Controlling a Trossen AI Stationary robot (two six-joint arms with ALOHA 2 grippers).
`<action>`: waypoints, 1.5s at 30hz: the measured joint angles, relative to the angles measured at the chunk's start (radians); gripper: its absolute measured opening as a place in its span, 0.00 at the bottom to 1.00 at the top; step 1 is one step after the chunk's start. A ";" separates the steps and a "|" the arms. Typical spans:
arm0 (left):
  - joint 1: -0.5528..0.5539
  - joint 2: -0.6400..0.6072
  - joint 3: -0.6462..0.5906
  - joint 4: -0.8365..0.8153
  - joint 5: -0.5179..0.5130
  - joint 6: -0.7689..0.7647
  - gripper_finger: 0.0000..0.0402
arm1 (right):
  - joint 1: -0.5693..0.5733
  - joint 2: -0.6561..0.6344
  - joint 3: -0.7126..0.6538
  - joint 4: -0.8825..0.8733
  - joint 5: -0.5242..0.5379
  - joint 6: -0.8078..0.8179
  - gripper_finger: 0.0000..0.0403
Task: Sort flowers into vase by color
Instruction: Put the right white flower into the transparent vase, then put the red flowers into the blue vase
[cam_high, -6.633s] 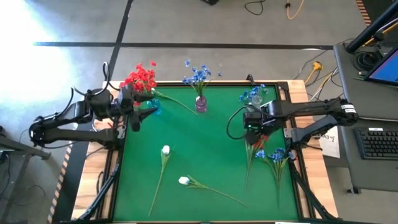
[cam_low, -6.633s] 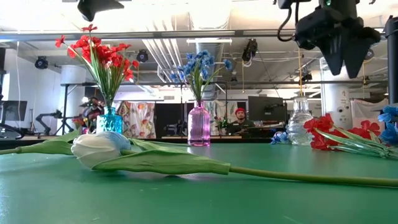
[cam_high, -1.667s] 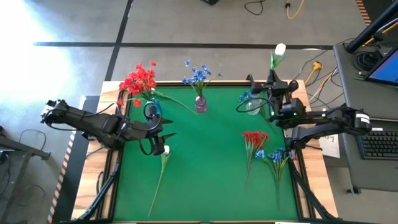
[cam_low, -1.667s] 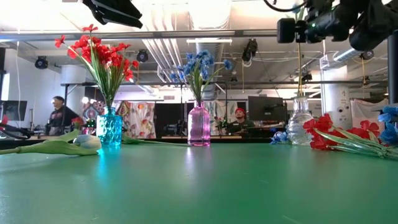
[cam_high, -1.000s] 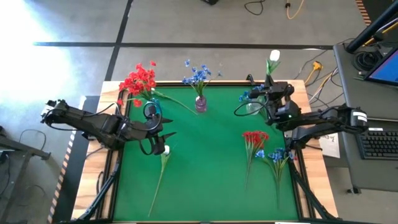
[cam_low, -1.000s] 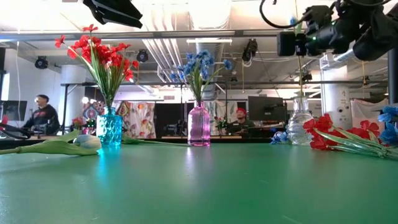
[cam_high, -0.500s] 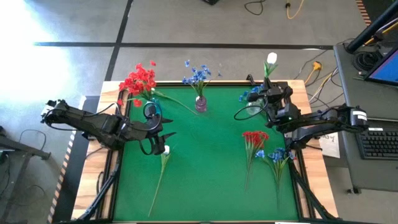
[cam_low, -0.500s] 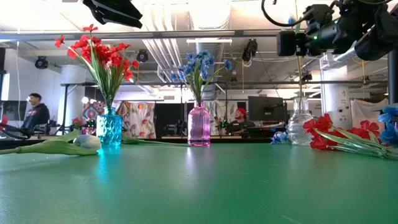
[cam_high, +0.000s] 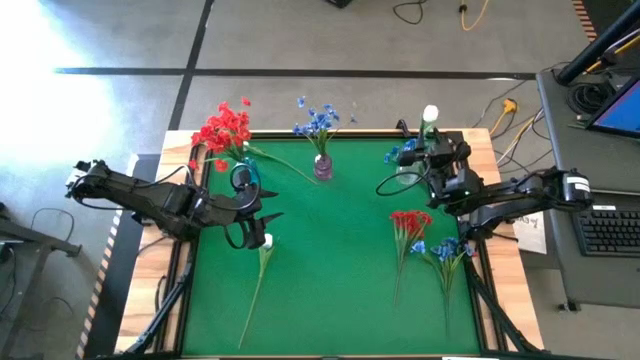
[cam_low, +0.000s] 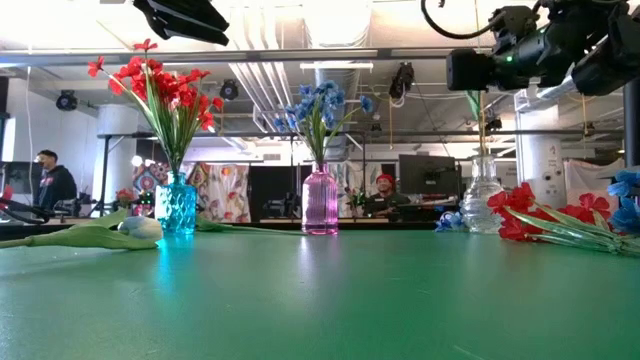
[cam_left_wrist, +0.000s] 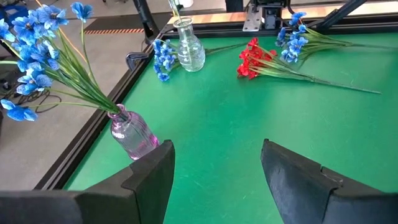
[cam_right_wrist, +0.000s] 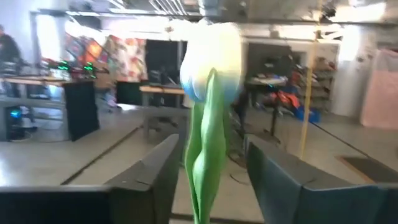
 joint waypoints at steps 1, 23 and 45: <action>0.000 0.000 0.000 0.000 0.000 0.000 0.56 | 0.006 0.000 0.003 0.000 0.028 -0.002 0.46; 0.000 -0.013 0.016 -0.047 0.007 -0.076 0.56 | 0.281 0.000 0.095 0.000 0.238 -0.131 0.74; -0.001 -0.012 0.017 -0.159 0.109 -0.229 0.56 | 0.452 0.001 0.368 -0.425 0.077 0.039 0.74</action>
